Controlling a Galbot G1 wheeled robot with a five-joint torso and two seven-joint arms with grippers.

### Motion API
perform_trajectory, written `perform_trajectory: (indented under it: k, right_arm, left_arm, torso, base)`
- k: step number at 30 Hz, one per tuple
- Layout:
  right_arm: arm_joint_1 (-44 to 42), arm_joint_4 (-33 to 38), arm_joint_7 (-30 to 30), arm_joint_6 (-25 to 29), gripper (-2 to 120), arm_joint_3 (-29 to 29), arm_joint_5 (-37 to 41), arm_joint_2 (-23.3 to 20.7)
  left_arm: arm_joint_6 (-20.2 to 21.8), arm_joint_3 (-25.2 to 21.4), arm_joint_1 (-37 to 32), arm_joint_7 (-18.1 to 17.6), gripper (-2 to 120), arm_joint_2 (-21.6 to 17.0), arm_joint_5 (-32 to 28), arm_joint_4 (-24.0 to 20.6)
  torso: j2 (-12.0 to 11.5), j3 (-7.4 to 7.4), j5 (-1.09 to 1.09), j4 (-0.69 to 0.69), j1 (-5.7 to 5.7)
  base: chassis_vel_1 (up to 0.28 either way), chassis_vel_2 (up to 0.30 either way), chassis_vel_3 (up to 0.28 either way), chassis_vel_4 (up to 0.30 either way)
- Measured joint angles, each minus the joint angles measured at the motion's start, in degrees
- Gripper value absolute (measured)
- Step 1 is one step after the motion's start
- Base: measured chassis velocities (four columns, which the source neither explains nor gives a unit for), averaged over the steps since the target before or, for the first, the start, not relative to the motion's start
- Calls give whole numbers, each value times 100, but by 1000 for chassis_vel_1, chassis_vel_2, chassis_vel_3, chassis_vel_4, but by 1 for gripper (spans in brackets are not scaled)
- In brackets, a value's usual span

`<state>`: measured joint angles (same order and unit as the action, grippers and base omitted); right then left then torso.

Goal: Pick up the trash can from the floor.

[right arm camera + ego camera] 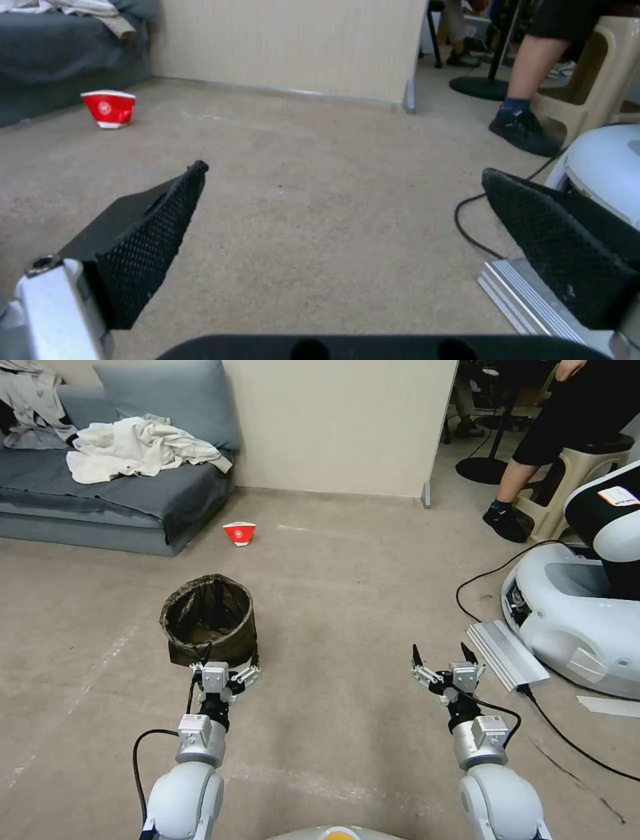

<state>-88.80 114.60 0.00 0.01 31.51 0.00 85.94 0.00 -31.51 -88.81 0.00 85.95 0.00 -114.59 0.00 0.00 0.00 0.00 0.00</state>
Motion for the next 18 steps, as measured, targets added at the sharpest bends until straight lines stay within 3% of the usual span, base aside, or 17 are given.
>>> perform_trajectory:
  k: [18]
  right_arm:
    - [0,0,0,0,100,0,0,0]
  left_arm:
    - [0,0,0,0,100,0,0,0]
  torso:
    - [0,0,0,0,0]
  base:
    - [0,0,0,0]
